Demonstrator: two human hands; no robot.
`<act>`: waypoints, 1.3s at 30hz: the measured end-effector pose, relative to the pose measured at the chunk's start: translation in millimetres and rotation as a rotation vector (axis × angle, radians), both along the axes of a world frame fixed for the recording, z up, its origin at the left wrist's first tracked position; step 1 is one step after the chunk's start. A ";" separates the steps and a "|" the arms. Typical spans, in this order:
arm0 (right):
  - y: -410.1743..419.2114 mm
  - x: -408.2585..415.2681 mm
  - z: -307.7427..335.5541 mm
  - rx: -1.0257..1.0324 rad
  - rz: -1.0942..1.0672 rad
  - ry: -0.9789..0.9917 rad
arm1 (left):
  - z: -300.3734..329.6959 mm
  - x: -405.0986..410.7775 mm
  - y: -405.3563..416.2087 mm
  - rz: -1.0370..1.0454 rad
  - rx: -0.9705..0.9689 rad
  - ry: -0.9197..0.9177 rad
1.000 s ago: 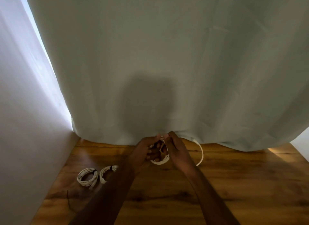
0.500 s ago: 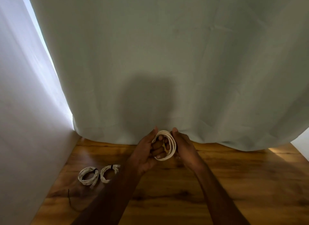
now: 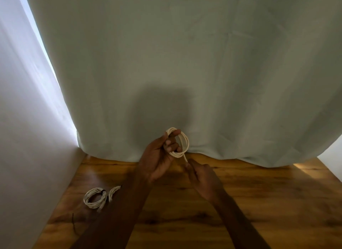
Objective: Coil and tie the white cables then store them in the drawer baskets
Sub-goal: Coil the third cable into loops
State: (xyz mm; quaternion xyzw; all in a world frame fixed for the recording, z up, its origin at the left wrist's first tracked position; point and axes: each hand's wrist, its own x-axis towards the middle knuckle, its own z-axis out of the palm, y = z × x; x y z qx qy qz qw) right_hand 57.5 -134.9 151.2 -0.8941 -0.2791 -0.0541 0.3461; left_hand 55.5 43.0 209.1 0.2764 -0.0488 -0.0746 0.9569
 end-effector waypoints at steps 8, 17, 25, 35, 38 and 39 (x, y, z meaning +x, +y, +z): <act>11.9 -15.2 26.7 -0.503 0.036 -0.188 | 2.5 10.7 -15.9 0.336 0.260 0.058; 12.6 0.6 73.7 -0.662 0.283 -0.488 | -24.8 6.0 -21.5 0.412 1.158 -0.104; -23.4 31.1 91.2 -0.131 0.318 0.029 | -33.0 -34.8 -24.0 0.027 1.024 -0.011; 5.0 9.4 23.8 0.478 0.033 0.411 | -49.3 -39.0 -9.5 0.014 0.538 -0.055; 22.9 2.9 11.7 0.689 -0.099 0.658 | -50.9 -41.3 -9.3 0.040 0.466 0.009; 27.7 1.7 5.7 0.637 -0.126 0.699 | -52.7 -43.2 -8.3 0.048 0.475 0.020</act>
